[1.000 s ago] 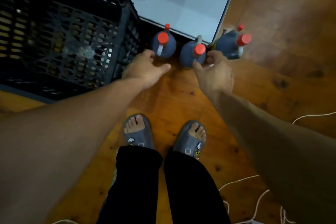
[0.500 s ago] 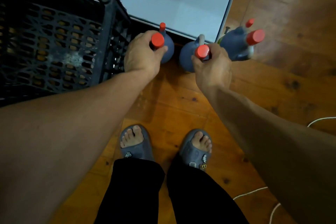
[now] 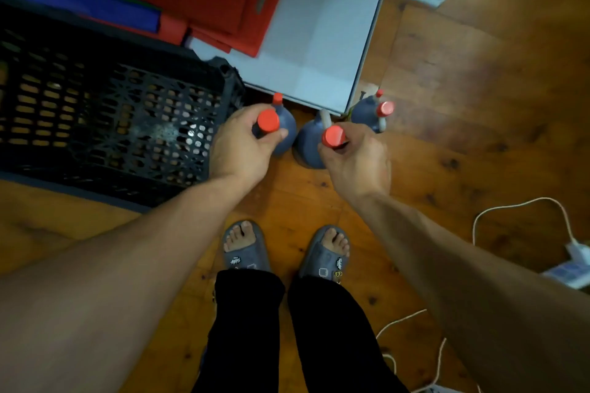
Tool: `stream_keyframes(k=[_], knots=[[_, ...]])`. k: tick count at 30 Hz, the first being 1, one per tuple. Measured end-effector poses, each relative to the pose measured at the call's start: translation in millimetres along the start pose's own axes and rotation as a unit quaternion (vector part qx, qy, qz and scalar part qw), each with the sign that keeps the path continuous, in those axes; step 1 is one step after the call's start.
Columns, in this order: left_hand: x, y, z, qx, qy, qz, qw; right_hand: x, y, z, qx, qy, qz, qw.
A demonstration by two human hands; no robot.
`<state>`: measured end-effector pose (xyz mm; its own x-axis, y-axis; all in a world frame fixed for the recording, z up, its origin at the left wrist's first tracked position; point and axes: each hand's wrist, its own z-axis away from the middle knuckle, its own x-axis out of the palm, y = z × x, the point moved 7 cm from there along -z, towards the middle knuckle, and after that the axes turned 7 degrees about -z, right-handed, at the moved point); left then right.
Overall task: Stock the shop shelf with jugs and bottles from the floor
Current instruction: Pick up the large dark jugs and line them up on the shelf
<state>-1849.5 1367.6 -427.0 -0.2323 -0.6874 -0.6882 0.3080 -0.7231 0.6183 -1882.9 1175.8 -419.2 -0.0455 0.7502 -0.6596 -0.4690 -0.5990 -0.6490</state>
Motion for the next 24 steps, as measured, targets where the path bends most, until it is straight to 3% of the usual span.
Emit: stream_keyframes(k=[11, 24], knots=[[-224.8, 150.7, 102.4, 0.039, 0.058, 0.083, 0.994, -174.3, -218.9, 113.8, -0.092, 0.041, -0.017, 0.995], [-493.9, 322.7, 161.4, 0.187, 0.161, 0.129, 0.96, -345.6, -470.3, 197.0, -0.227, 0.17, -0.031, 0.959]])
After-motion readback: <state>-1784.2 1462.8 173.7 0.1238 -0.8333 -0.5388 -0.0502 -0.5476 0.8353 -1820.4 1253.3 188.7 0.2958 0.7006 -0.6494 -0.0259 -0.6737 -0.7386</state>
